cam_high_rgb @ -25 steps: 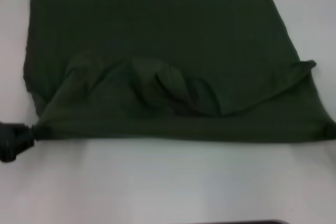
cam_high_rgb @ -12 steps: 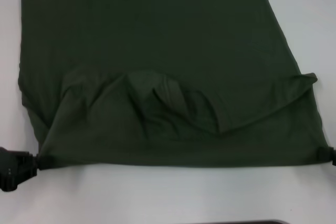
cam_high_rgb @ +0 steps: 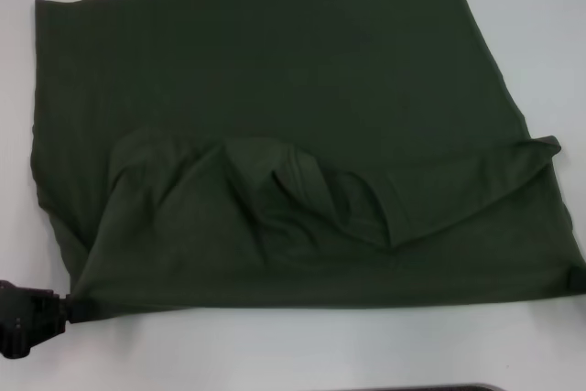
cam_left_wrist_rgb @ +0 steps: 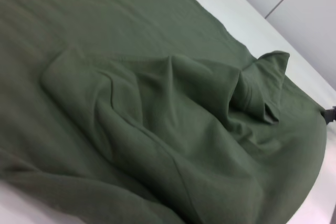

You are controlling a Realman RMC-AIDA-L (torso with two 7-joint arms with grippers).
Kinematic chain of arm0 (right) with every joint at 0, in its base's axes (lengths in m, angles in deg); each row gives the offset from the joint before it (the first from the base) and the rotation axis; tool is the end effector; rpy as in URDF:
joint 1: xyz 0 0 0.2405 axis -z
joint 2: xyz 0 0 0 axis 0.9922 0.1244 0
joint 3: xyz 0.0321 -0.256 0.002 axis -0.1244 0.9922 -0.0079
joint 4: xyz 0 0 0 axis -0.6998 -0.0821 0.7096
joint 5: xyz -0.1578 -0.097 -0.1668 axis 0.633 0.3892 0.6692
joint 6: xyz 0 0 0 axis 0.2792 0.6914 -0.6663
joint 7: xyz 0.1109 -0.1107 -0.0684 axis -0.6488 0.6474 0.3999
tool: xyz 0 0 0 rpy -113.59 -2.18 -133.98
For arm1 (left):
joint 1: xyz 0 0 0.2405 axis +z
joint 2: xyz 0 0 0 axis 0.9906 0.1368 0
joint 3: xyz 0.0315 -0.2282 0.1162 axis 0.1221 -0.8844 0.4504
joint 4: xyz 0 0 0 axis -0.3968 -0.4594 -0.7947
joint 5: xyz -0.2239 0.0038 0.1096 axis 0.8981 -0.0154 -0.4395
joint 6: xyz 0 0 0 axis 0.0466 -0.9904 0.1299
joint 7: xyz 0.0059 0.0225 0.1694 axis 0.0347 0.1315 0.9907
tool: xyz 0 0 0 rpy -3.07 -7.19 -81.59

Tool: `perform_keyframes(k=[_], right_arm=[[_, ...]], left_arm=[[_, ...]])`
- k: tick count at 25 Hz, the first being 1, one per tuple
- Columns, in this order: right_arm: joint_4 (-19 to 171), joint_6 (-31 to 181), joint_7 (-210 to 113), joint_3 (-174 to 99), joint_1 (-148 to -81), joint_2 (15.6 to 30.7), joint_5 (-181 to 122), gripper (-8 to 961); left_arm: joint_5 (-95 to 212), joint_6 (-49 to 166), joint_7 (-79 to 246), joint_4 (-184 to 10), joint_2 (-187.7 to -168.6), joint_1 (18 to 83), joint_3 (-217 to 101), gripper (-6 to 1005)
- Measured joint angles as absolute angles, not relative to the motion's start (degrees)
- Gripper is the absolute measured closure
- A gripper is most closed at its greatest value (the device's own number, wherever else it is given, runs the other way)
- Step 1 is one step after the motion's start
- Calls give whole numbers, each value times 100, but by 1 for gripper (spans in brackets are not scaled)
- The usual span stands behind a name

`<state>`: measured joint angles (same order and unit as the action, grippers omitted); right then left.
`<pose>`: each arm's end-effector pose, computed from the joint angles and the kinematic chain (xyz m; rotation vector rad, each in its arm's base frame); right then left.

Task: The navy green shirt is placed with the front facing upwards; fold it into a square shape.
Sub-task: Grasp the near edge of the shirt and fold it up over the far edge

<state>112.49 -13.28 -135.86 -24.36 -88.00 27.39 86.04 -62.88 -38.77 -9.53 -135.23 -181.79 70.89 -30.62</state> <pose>0.4392 0.1852 0.0250 -2.2719 1.4871 0.5624 -0.3861 0.2253 0.0171 -2.6724 -1.3405 -0.4056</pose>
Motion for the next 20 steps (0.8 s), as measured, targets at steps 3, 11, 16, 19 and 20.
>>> perform_keyframes(k=[3, 11, 16, 19, 20], right_arm=[[11249, -1339, -13583, -2438, -8794, 2736, 8608, 913], [11249, -1543, -13514, -2474, -9149, 2710, 8550, 913], [11254, -1762, -13592, -2599, -9659, 2678, 8542, 913], [11257, -1807, -13737, -2641, -9977, 2634, 8541, 913], [11261, -1813, -13804, -2650, -10079, 2616, 8540, 913]], left_arm=[[-6303, -3921, -965, -13520, -18179, 7089, -3069, 940], [-6286, -4051, -944, -13527, -18144, 6933, -3118, 938], [-6251, -4111, -940, -13543, -18079, 6725, -3294, 936], [-6249, -4165, -941, -13584, -18047, 6603, -3372, 935], [-6249, -4200, -948, -13593, -18019, 6544, -3428, 935]])
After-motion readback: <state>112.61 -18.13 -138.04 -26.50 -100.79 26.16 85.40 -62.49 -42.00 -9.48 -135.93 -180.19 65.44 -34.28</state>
